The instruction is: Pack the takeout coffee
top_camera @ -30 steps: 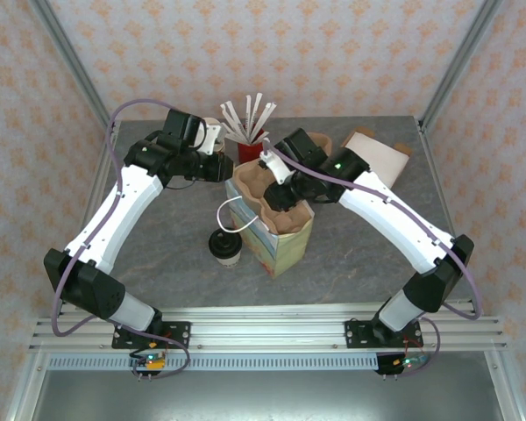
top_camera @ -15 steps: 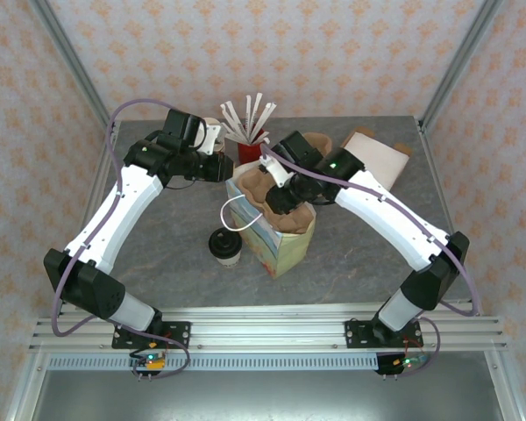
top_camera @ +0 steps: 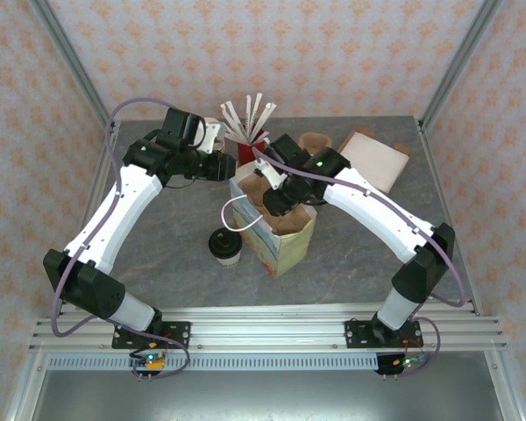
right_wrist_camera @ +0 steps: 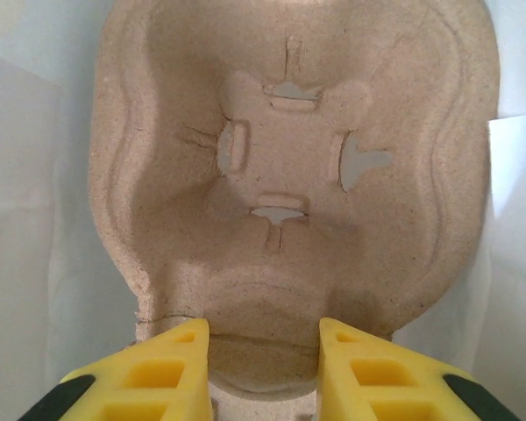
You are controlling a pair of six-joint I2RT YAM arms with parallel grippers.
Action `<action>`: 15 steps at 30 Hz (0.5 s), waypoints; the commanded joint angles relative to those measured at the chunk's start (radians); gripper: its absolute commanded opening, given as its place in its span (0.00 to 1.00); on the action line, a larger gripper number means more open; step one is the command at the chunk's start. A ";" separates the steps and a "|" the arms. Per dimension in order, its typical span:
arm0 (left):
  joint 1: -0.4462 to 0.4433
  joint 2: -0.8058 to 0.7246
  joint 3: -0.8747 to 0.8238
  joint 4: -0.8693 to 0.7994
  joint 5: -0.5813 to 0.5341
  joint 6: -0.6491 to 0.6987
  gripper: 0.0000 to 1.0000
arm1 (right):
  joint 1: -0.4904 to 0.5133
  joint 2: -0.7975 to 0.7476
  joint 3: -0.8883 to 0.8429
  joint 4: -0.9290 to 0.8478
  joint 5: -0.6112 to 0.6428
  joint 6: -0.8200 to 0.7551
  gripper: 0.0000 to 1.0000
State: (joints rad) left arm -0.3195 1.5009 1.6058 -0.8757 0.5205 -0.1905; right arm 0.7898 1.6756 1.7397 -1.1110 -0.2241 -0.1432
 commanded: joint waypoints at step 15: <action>0.008 -0.053 0.065 0.011 -0.023 -0.038 0.47 | 0.009 0.074 -0.029 -0.003 0.081 0.019 0.30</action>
State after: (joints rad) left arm -0.3195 1.4902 1.6413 -0.8711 0.5159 -0.2131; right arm 0.7940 1.7218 1.7332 -1.1095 -0.1783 -0.1406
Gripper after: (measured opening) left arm 0.472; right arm 0.303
